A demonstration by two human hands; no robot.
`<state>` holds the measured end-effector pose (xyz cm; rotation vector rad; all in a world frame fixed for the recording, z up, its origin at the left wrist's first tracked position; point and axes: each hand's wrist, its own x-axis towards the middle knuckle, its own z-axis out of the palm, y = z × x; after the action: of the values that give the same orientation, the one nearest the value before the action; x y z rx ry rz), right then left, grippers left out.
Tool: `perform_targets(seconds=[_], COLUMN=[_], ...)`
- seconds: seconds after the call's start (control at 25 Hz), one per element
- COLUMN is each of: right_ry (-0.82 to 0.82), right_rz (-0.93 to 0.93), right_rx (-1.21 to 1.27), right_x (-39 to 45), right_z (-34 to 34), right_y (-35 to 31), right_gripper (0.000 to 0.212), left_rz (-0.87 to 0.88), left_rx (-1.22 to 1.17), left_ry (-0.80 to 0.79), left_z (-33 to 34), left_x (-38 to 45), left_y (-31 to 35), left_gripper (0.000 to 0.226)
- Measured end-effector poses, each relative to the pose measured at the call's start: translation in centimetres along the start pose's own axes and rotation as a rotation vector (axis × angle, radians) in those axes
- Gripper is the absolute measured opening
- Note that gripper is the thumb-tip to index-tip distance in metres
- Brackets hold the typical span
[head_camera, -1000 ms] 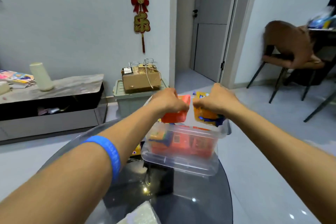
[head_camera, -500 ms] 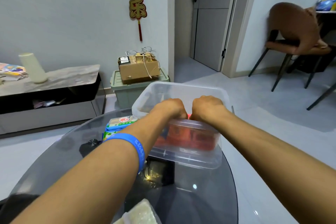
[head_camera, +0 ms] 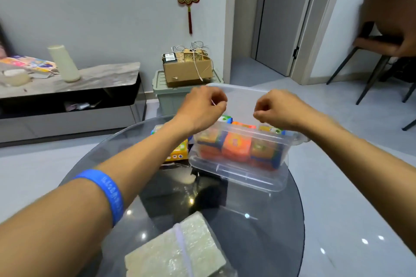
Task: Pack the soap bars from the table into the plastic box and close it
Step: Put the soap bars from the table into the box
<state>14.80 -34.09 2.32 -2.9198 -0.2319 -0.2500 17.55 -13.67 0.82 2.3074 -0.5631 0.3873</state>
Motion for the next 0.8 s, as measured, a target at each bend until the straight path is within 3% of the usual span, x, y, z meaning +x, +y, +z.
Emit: perform_targets(seconds=[0.12, 0.16, 0.24, 0.36, 0.6, 0.8], right_ry=[0.271, 0.274, 0.173, 0.024, -0.028, -0.104], right_rz=[-0.128, -0.191, -0.297, -0.387, -0.418, -0.254], right_rx=[0.157, 0.187, 0.198, 0.119, 0.098, 0.024], right_x=[-3.4, -4.5, -6.5, -7.1, -0.2, 8.7], right_z=[-0.1, 0.3, 1.5, 4.1, 8.9, 12.4], right_y=[-3.9, -5.6, -9.4, -13.3, -17.5, -20.0], right_gripper=[0.015, 0.015, 0.013, 0.015, 0.022, 0.031], left_rz=[-0.024, -0.085, -0.228, -0.296, -0.194, -0.198], left_rx=[-0.018, 0.045, 0.25, 0.495, 0.451, 0.331], left_ry=[0.238, 0.203, -0.015, -0.276, -0.415, -0.336], left_z=[-3.6, -4.2, -5.0, -5.1, -3.8, -4.5], left_x=[-4.2, -5.3, -7.5, -9.1, -7.8, -7.7], left_y=[-3.4, -4.6, -7.1, -10.0, -14.8, -18.4], left_gripper=[0.017, 0.019, 0.032, 0.055, 0.057, 0.057])
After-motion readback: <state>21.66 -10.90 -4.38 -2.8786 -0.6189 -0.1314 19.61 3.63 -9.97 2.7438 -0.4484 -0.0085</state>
